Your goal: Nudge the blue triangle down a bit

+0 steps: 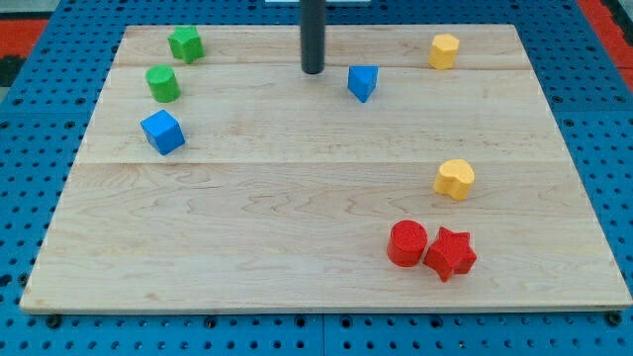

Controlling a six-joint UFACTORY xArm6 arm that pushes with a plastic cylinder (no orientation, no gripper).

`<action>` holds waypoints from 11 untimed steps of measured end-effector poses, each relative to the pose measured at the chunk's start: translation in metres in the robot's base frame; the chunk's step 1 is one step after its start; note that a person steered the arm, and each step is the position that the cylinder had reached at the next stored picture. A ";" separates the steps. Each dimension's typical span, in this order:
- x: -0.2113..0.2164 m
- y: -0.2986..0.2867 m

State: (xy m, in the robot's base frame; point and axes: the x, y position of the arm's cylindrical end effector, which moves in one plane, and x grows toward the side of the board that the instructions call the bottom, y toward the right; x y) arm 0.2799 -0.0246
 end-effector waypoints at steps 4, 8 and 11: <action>0.000 -0.062; 0.006 -0.027; 0.044 0.062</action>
